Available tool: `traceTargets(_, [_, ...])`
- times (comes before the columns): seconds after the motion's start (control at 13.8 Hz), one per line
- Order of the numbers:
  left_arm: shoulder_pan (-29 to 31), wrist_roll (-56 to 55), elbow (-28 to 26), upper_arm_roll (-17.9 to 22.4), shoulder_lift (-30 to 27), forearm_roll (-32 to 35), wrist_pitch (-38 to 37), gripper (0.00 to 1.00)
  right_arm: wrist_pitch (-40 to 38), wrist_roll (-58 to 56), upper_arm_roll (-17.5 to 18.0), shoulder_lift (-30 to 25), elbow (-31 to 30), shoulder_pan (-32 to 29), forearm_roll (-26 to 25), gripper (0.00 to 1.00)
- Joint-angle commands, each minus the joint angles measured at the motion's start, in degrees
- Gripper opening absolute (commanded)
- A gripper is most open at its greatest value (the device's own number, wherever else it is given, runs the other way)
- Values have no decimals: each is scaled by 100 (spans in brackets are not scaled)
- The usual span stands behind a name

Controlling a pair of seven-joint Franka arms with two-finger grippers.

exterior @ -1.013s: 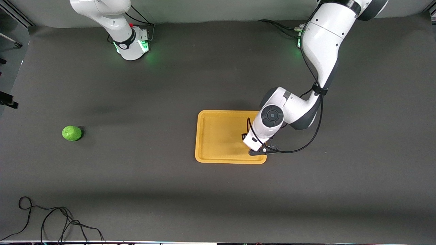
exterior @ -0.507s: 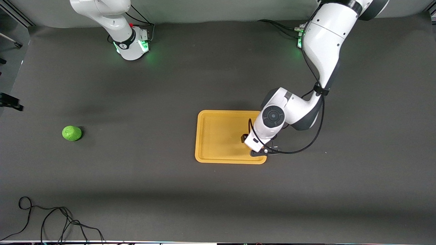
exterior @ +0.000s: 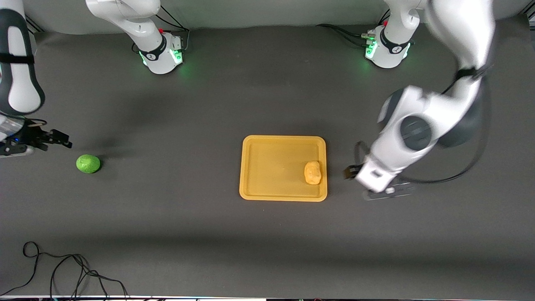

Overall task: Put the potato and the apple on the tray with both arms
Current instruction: 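Release the potato and withdraw the left gripper while the right gripper reaches the apple, then close the right gripper on the green apple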

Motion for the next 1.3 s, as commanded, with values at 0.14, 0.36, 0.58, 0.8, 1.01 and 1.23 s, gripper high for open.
traceTargets(0.14, [1048,1898,-797,-22,-1220,42,-130,100,942,-1068,66,1248,164,104,1369,100])
traceTargets(0.36, [1392,2377,-956,-13,-1476,42,-166,100,1023,-1104,189,1627,409,95,1494,100])
traceTargets(0.58, [1541,2659,-1638,-13,-1853,50,26,100,979,-1131,198,1733,506,113,1494,47])
traceTargets(0.8, [1743,2651,-1730,-22,-1934,-37,159,100,778,-1113,199,1524,760,227,1476,35])
traceTargets(1.01, [1744,2598,-1213,-13,-1698,-55,-259,100,-564,-956,-11,1189,1724,280,812,35])
traceTargets(1.23, [1744,2660,-587,-22,-1424,-125,-965,100,-2416,-271,-109,1057,3244,280,-86,35])
